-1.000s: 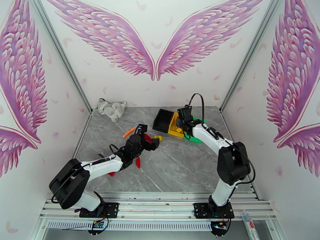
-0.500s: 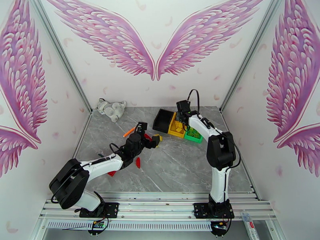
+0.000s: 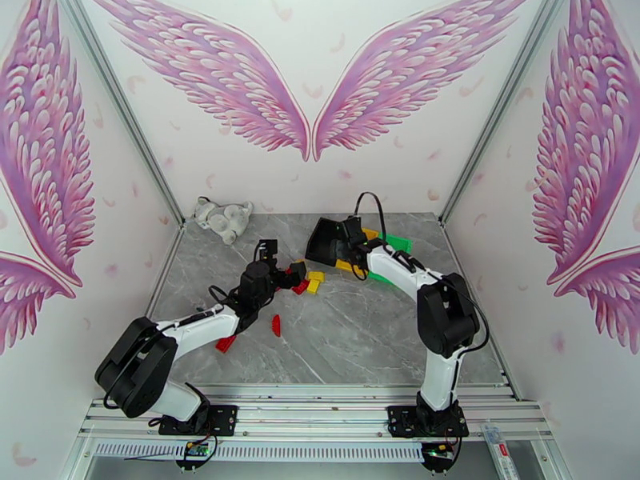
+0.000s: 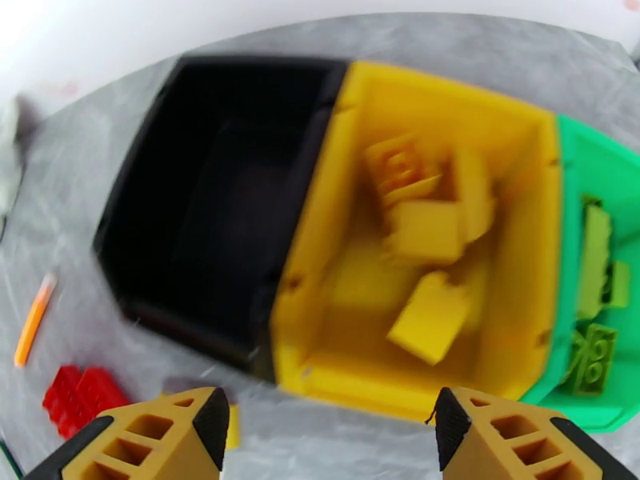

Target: Sort the legos into containers by color

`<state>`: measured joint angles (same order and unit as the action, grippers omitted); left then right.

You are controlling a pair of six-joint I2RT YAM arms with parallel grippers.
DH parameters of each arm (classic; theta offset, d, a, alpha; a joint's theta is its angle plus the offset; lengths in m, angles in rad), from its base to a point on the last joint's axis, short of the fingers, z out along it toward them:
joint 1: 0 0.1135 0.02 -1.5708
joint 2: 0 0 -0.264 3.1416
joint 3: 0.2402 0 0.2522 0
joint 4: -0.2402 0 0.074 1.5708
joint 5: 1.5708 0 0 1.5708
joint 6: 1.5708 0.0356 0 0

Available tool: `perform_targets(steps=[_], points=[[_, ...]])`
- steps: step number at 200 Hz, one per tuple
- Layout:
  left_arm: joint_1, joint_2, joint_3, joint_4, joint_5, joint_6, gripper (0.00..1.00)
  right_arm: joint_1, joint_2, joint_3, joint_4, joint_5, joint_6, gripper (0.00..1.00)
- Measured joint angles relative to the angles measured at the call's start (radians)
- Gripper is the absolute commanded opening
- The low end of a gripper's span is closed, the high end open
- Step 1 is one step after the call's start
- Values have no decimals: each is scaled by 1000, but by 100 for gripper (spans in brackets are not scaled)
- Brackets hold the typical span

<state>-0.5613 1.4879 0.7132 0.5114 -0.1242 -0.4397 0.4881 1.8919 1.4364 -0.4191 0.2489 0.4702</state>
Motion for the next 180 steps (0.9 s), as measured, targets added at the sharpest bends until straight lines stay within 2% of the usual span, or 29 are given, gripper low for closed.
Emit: perform_targets(steps=[62,106,180], points=[[97,-23,-49,29,45,-62,99,143,-24,-182,98,-41,2,83],[121,-39,-82,41,77,-94,99,209,-22,-218,133,-51,6,83],[124,-114,-136,43,82,-100,99,235,73,-217,157,-51,28,74]])
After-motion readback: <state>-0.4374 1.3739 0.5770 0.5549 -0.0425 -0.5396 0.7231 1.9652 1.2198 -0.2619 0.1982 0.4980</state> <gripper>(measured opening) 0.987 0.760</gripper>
